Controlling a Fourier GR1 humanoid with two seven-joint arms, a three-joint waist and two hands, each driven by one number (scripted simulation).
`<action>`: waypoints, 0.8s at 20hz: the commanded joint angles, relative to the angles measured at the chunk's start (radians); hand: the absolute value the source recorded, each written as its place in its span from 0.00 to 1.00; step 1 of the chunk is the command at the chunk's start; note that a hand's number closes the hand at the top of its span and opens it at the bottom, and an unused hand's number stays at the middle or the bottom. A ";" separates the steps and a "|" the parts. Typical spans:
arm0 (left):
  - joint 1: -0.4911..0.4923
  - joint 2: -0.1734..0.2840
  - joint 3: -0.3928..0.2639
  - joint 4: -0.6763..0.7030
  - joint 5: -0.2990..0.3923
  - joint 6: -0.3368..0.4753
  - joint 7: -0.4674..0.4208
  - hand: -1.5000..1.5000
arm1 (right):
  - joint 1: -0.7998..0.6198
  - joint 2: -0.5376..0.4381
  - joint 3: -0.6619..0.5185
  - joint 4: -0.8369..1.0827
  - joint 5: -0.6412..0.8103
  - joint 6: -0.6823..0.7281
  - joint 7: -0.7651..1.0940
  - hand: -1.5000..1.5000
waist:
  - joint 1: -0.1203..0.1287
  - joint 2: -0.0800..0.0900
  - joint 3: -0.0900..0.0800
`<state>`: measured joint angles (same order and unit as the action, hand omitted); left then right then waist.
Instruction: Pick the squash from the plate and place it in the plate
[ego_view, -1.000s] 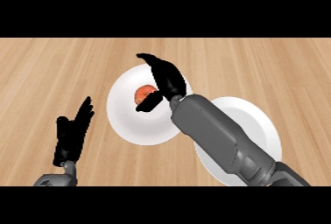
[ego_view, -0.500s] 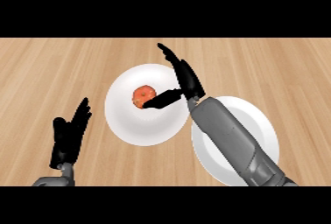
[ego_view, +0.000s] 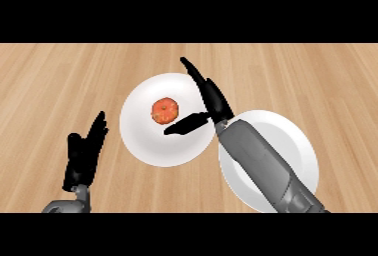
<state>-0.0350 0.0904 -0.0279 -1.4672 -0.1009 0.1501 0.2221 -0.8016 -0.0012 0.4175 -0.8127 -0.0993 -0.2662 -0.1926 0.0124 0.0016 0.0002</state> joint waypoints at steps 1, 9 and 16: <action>0.037 0.018 0.005 -0.082 0.013 -0.024 0.033 0.50 | -0.057 0.001 -0.053 0.131 -0.006 0.008 -0.092 0.00 | 0.006 0.001 0.000; 0.005 0.033 0.048 -0.049 0.033 -0.051 0.034 0.50 | -0.002 0.001 0.078 0.073 0.012 -0.122 0.014 0.00 | 0.001 -0.001 0.000; 0.006 0.009 0.028 -0.020 0.006 -0.045 0.007 0.50 | -0.025 0.001 -0.037 0.198 0.079 -0.091 -0.067 0.00 | -0.003 0.000 0.000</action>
<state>-0.0303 0.1004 0.0036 -1.4828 -0.0923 0.1152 0.2289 -0.8166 -0.0031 0.4345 -0.6777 -0.0587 -0.3597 -0.2243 0.0107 0.0014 0.0000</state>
